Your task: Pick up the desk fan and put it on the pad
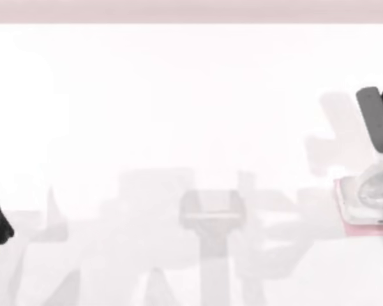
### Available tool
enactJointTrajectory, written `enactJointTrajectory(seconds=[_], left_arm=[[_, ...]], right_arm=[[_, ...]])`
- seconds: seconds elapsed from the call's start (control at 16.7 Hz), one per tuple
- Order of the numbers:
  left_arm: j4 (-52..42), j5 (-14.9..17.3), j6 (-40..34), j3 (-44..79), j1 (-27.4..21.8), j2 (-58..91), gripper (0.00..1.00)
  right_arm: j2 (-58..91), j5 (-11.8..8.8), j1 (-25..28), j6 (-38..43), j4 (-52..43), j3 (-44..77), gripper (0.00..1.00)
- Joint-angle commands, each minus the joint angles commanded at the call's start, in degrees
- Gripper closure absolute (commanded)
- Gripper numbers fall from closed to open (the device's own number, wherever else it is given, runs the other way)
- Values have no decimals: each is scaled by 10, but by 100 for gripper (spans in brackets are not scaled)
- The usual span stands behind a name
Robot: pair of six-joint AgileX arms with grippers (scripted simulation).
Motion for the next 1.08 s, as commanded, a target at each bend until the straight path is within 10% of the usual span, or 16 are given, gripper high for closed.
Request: enactJointTrajectory(seconds=[0.72,1.08], left_arm=[[0,0,0,0,0,0,0],[0,0,0,0,0,0,0]], right_arm=[[0,0,0,0,0,0,2],[0,0,0,0,0,0,0]])
